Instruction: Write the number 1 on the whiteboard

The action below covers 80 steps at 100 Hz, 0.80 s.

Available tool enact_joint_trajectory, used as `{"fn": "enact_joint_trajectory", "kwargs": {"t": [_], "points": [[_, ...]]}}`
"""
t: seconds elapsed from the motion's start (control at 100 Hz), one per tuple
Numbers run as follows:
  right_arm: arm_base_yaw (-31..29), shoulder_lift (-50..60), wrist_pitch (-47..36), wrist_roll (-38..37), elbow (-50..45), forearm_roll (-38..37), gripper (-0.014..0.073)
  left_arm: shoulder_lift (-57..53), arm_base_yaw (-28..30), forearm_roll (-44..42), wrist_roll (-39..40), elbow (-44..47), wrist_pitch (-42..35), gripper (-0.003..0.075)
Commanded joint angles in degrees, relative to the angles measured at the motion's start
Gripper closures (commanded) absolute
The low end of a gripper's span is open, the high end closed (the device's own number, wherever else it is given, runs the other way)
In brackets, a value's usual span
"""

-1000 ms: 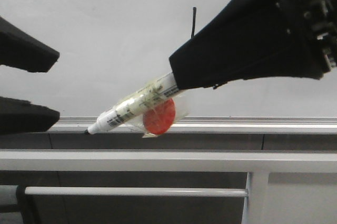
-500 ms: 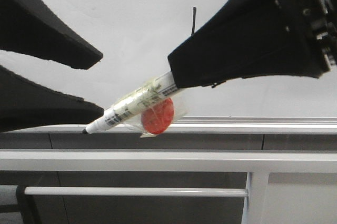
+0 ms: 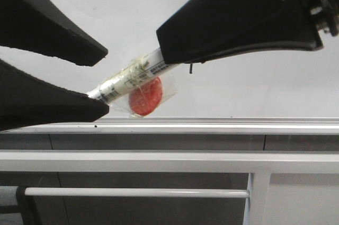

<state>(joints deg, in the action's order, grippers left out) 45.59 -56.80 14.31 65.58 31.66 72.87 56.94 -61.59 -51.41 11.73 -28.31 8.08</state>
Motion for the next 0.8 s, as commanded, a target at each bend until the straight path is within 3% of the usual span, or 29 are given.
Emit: {"fn": "enact_joint_trajectory", "kwargs": {"t": [0.0, 0.57, 0.79], "points": [[-0.2, 0.4, 0.1, 0.1, 2.1, 1.1, 0.0636, -0.2, -0.5, -0.3, 0.2, -2.1, -2.5, 0.0417], [-0.2, 0.4, 0.4, 0.1, 2.1, 1.1, 0.0636, 2.0, -0.5, -0.7, 0.2, -3.3, -1.6, 0.0419], [-0.2, 0.4, 0.4, 0.1, 2.1, 1.1, 0.0636, 2.0, -0.5, -0.7, 0.2, -3.3, -0.7, 0.0475]]}}
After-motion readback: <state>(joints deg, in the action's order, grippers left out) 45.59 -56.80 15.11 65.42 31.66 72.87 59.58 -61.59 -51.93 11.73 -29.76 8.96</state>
